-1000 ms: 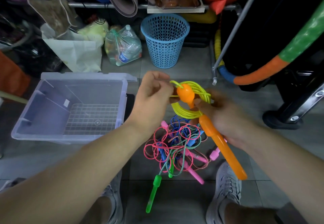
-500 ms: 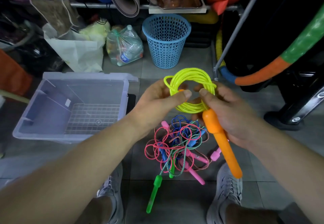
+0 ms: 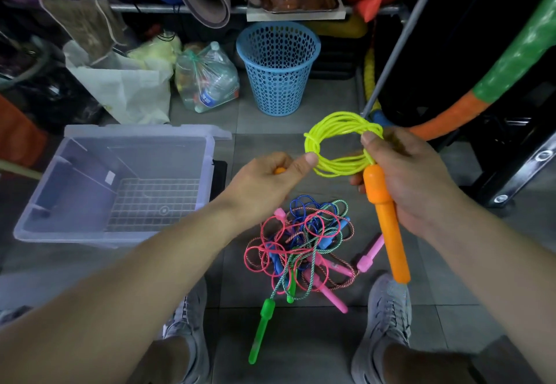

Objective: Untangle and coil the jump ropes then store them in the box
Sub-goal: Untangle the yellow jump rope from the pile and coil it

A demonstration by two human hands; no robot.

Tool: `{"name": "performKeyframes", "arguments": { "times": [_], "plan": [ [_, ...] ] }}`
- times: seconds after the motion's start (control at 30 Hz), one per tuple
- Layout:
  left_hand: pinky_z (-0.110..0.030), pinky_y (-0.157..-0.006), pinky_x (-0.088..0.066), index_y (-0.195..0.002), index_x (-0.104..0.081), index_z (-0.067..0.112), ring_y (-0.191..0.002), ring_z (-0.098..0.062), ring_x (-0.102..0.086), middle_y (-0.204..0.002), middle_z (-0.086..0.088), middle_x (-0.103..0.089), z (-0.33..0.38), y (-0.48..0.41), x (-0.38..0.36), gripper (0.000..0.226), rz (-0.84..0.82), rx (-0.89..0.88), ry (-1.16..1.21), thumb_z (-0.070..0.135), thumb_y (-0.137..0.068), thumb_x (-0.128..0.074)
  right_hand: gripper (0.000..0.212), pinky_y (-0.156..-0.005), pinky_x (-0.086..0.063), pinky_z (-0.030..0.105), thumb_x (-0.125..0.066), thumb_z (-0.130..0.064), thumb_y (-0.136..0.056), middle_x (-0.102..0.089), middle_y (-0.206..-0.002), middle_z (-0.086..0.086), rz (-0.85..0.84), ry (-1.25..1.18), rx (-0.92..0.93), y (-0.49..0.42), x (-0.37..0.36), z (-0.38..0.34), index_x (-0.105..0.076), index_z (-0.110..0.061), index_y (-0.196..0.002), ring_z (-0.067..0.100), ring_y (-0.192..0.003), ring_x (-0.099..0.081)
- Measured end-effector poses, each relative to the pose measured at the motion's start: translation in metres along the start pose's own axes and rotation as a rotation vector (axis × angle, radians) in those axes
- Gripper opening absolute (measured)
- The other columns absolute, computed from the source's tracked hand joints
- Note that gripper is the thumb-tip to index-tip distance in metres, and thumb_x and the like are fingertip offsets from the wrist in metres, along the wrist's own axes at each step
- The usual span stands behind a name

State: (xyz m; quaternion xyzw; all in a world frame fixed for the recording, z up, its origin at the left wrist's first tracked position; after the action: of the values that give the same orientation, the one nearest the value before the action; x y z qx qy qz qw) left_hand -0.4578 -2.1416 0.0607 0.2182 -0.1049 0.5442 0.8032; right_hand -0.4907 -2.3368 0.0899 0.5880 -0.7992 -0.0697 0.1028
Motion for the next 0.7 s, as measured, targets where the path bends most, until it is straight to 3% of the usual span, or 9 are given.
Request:
{"name": "performKeyframes", "arguments": {
  "times": [0.1, 0.23, 0.4, 0.47, 0.57, 0.7],
  "plan": [
    [-0.033, -0.065, -0.046, -0.082, -0.055, 0.004, -0.058, -0.017, -0.056, -0.066, -0.006, -0.058, -0.009, 0.000, -0.010, 0.074, 0.027, 0.160, 0.004, 0.077, -0.083, -0.050, 0.021, -0.057, -0.053, 0.038, -0.066, -0.031, -0.095, -0.071, -0.081, 0.002, -0.040, 0.143, 0.028, -0.001, -0.002, 0.007, -0.061, -0.018, -0.111, 0.020, -0.060, -0.071],
    [-0.035, -0.073, -0.054, -0.097, -0.063, 0.012, -0.072, -0.021, -0.070, -0.083, -0.011, -0.071, -0.007, 0.005, -0.034, 0.040, -0.074, 0.331, 0.392, 0.050, -0.100, -0.051, 0.024, -0.060, -0.053, 0.036, -0.073, -0.029, -0.089, -0.076, -0.092, 0.003, -0.082, 0.150, -0.034, -0.001, 0.000, 0.015, -0.063, -0.021, -0.108, 0.017, -0.071, -0.074],
    [-0.044, -0.083, -0.059, -0.104, -0.062, 0.010, -0.081, -0.028, -0.070, -0.090, -0.015, -0.068, 0.006, -0.002, -0.057, 0.032, -0.075, 0.358, 0.571, 0.041, -0.101, -0.054, 0.032, -0.079, -0.058, 0.050, -0.073, -0.040, -0.072, -0.075, -0.095, 0.005, 0.026, 0.215, -0.091, -0.011, 0.017, 0.029, -0.067, -0.024, -0.099, 0.019, -0.079, -0.074],
    [-0.046, -0.085, -0.058, -0.105, -0.061, 0.011, -0.082, -0.028, -0.069, -0.090, -0.014, -0.065, 0.008, -0.004, -0.070, 0.030, -0.082, 0.377, 0.595, 0.039, -0.102, -0.052, 0.024, -0.084, -0.058, 0.053, -0.070, -0.033, -0.080, -0.074, -0.099, 0.004, 0.022, 0.184, -0.095, -0.014, 0.023, 0.035, -0.066, -0.030, -0.104, 0.021, -0.079, -0.073],
    [-0.048, -0.084, -0.059, -0.107, -0.061, 0.011, -0.083, -0.028, -0.069, -0.090, -0.013, -0.066, 0.003, -0.012, -0.089, 0.031, -0.075, 0.400, 0.605, 0.040, -0.103, -0.050, 0.018, -0.085, -0.058, 0.057, -0.065, -0.025, -0.090, -0.071, -0.097, 0.006, 0.017, 0.159, -0.122, -0.020, 0.032, 0.047, -0.065, -0.028, -0.108, 0.021, -0.075, -0.071],
    [-0.044, -0.073, -0.061, -0.094, -0.059, 0.013, -0.072, -0.025, -0.061, -0.084, -0.013, -0.057, -0.008, -0.037, -0.119, 0.031, -0.001, 0.441, 0.607, 0.040, -0.103, -0.047, 0.015, -0.080, -0.058, 0.058, -0.062, -0.040, -0.078, -0.072, -0.090, 0.004, 0.078, 0.353, -0.117, -0.039, 0.045, 0.066, -0.061, -0.033, -0.091, 0.027, -0.082, -0.074]
  ]
}}
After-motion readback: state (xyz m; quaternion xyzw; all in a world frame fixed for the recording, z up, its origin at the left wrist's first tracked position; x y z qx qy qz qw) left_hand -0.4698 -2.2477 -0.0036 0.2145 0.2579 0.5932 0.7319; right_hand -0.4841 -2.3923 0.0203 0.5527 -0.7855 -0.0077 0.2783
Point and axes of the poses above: each hand's wrist, its own y-axis away from the middle knuckle, its own x-axis out of the back of the hand, z = x × y, the point moved 4 cm from there along -y, towards the middle knuckle
